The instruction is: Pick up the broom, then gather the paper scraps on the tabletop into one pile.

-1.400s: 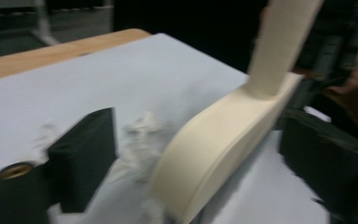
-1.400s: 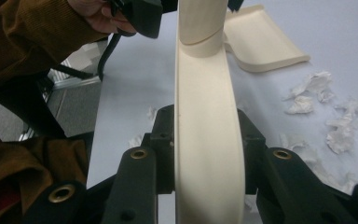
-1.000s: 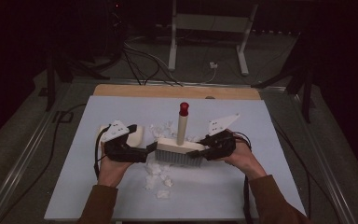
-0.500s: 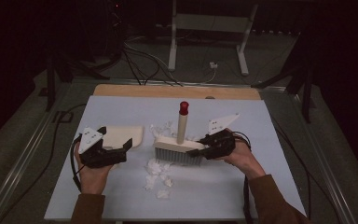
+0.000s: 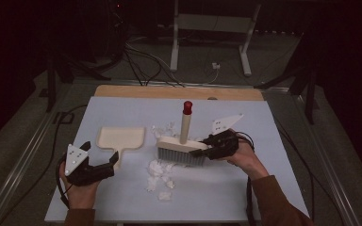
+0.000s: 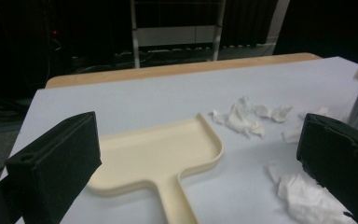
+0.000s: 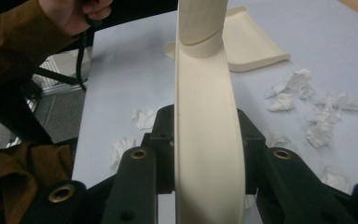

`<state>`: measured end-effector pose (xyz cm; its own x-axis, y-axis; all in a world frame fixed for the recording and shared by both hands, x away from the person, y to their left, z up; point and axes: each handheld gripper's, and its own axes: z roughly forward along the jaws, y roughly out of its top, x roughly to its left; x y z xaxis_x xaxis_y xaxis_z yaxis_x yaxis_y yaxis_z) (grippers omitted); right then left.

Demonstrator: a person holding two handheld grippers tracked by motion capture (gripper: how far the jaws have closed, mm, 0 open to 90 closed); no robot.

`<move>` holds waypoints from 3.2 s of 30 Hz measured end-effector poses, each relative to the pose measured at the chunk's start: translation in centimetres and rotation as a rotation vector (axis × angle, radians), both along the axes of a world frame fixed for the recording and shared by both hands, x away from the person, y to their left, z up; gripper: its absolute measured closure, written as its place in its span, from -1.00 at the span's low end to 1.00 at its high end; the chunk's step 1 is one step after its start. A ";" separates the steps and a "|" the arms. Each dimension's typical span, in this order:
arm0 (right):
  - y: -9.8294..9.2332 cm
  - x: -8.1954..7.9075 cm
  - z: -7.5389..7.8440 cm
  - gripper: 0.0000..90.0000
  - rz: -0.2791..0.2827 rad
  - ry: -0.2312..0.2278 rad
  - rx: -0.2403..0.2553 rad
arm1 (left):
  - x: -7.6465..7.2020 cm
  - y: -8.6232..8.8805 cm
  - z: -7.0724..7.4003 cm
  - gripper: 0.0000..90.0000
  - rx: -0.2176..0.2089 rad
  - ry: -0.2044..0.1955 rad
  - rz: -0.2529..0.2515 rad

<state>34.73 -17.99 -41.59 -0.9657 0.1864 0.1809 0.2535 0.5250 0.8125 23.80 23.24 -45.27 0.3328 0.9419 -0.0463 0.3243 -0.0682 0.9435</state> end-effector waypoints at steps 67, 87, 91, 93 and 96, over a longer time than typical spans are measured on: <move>3.4 -0.8 -5.1 0.52 0.033 0.022 -0.067 | -0.6 2.0 -1.8 -0.99 -0.035 0.036 0.075; 4.0 -4.0 -4.1 0.52 0.159 0.043 0.014 | -0.6 2.0 -1.8 -0.99 -0.035 0.036 0.077; 4.4 -4.0 -4.9 0.52 0.180 0.056 -0.012 | -0.6 2.1 -1.8 -0.99 -0.034 0.037 0.077; 4.5 -3.9 -5.3 0.52 0.180 0.058 -0.035 | -0.7 2.1 -1.8 -0.99 -0.034 0.037 0.077; 4.6 -3.3 -5.7 0.52 0.164 0.052 -0.055 | -0.7 2.1 -1.8 -0.99 -0.033 0.035 0.078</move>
<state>31.44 -13.42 -47.31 -0.9735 0.0387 0.2252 0.2020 0.6062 0.7692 23.11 25.37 -47.03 0.2561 0.9626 -0.0885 0.3606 -0.0101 0.9327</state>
